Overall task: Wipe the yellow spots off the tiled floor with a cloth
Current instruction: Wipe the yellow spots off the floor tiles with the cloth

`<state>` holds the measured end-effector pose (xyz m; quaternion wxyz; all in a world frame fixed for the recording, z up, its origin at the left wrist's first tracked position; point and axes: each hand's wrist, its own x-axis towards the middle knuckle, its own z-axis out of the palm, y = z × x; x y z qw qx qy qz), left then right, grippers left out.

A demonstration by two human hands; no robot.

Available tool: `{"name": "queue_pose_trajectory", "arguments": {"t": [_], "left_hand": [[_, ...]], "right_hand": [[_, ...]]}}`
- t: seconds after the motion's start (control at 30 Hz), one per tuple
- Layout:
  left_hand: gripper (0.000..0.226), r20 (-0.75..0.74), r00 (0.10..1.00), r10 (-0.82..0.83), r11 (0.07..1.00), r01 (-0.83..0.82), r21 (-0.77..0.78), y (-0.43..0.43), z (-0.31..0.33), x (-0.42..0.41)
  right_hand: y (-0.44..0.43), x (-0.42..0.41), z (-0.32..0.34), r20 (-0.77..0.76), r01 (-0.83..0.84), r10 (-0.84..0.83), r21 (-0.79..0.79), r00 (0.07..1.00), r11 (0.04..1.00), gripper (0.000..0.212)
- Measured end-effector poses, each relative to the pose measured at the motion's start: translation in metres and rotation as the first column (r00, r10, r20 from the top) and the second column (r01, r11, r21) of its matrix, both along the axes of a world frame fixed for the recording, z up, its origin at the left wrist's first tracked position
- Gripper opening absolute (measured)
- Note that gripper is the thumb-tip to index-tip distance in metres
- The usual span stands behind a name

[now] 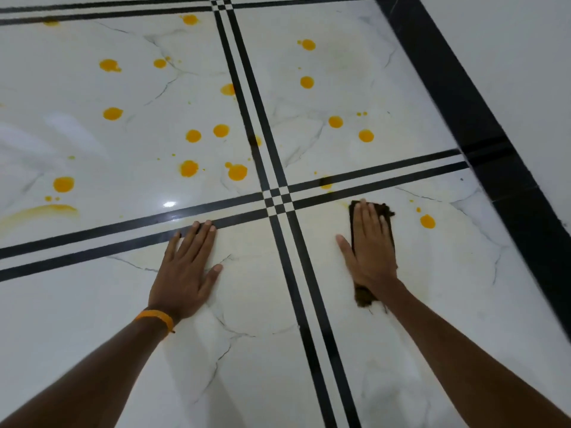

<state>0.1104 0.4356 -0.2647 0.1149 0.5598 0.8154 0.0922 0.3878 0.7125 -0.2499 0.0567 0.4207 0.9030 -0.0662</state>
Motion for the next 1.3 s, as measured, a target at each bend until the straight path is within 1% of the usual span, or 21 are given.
{"name": "queue_pose_trajectory", "arguments": {"t": [0.1,0.2,0.27,0.3,0.37,0.43,0.47,0.53,0.6,0.67,0.77,0.8,0.87,0.93,1.0,1.03,1.1,1.17,1.2,1.23,1.3], "left_hand": [[0.069,-0.009,1.0,0.003,0.999,-0.003,0.038,0.0,0.0,0.004],[0.069,-0.011,1.0,0.007,0.998,-0.007,0.061,-0.001,-0.002,0.003],[0.068,-0.019,1.0,0.015,0.998,-0.014,0.058,-0.001,-0.004,0.001],[0.068,-0.029,0.999,0.023,0.998,-0.021,0.06,-0.001,-0.005,0.003],[0.068,-0.072,0.997,0.026,0.998,-0.022,0.055,-0.003,-0.009,0.004],[0.07,-0.122,0.992,0.042,0.999,-0.039,0.03,-0.003,-0.01,0.004],[0.071,-0.138,0.988,0.073,0.997,-0.07,0.026,-0.002,-0.011,0.01],[0.074,-0.139,0.983,0.118,0.993,-0.115,0.031,0.016,-0.007,0.032],[0.075,-0.101,0.986,0.131,0.991,-0.127,0.05,0.048,-0.006,0.066],[0.077,-0.026,0.977,0.21,0.975,-0.207,0.077,0.083,-0.008,0.093],[0.084,0.005,0.953,0.303,0.953,-0.303,0.027,0.106,-0.012,0.103],[0.086,-0.018,0.954,0.299,0.954,-0.299,0.0,0.105,-0.014,0.102],[0.085,-0.075,0.958,0.276,0.961,-0.278,-0.004,0.102,-0.017,0.104],[0.081,-0.108,0.955,0.277,0.961,-0.276,0.025,0.1,-0.019,0.108],[0.078,-0.127,0.95,0.286,0.958,-0.283,0.045,0.102,-0.022,0.111],[0.078,-0.125,0.95,0.287,0.958,-0.282,0.053,0.101,-0.022,0.11],[0.077,-0.126,0.95,0.287,0.958,-0.282,0.061,0.102,-0.021,0.109],[0.078,-0.126,0.95,0.287,0.958,-0.283,0.051,0.101,-0.02,0.109],[0.078,-0.126,0.949,0.289,0.957,-0.286,0.047,0.1,-0.02,0.109],[0.077,-0.127,0.949,0.287,0.958,-0.284,0.048,0.101,-0.019,0.11],[0.077,-0.118,0.949,0.292,0.956,-0.287,0.058,0.101,-0.02,0.11]], "right_hand": [[0.004,-0.042,0.0,-0.015,-0.021,0.022,0.037,1.0,0.999,0.085],[-0.037,-0.021,0.003,0.035,-0.367,0.367,-0.014,0.93,0.93,0.084],[-0.041,0.03,0.0,-0.01,-0.449,0.448,-0.031,0.894,0.893,0.079],[-0.029,0.059,-0.004,-0.038,-0.388,0.388,0.006,0.921,0.921,0.077],[0.015,0.104,-0.008,-0.078,-0.09,0.1,0.117,0.992,0.989,0.076],[0.066,0.117,-0.004,-0.102,0.22,-0.204,0.178,0.974,0.959,0.087],[0.085,0.111,0.0,-0.108,0.303,-0.29,0.15,0.951,0.941,0.093],[0.101,0.074,0.005,-0.103,0.323,-0.314,0.085,0.944,0.943,0.099],[0.081,0.028,0.002,-0.112,0.197,-0.188,0.075,0.976,0.977,0.097],[0.04,0.007,-0.005,-0.083,-0.082,0.091,0.105,0.992,0.991,0.093],[0.016,0.041,-0.002,-0.037,-0.413,0.413,0.011,0.91,0.911,0.087],[0.027,0.055,-0.003,-0.046,-0.411,0.412,0.043,0.91,0.911,0.086],[0.063,0.066,-0.006,-0.076,-0.23,0.241,0.128,0.967,0.965,0.088],[0.094,0.043,-0.005,-0.094,-0.022,0.033,0.111,0.995,0.994,0.094],[0.093,0.002,-0.003,-0.14,0.056,-0.04,0.107,0.989,0.993,0.093],[0.082,-0.017,-0.002,-0.139,0.006,0.009,0.107,0.99,0.994,0.092],[0.047,-0.031,-0.001,-0.109,-0.25,0.259,0.093,0.96,0.964,0.086],[0.014,-0.012,0.0,-0.067,-0.51,0.511,0.031,0.857,0.86,0.081],[0.012,0.0,0.0,-0.066,-0.566,0.565,0.004,0.822,0.824,0.08],[0.021,0.006,-0.002,-0.076,-0.566,0.566,0.027,0.821,0.824,0.079],[0.052,-0.003,-0.006,-0.078,-0.424,0.43,0.083,0.899,0.902,0.081]]}}
